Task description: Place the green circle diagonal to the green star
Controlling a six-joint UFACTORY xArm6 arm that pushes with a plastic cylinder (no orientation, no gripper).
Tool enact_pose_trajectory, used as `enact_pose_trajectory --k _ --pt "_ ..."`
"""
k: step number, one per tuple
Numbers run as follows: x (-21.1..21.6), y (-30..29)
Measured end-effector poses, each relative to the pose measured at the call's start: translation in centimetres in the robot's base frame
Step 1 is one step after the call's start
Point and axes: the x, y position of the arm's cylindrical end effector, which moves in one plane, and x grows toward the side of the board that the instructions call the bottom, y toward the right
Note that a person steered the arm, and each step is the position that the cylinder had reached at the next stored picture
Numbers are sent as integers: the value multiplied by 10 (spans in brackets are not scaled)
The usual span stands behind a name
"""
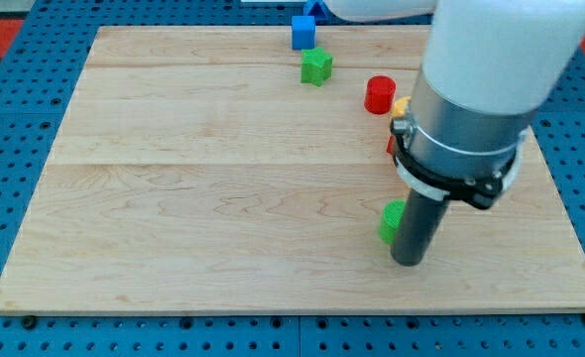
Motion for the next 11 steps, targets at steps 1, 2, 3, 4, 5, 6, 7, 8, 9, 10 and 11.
enact_pose_trajectory --k 1,2,3,4,5,6,7,8,9,10,11 --pt "-20 -25" --pt "-42 -45" --pt "-30 -52" --pt "1 -54" --pt "-25 15" --pt "-49 14" --pt "-67 -40" --pt "-67 -75" --pt "-64 -95" --pt "-64 -131" --pt "-83 -128"
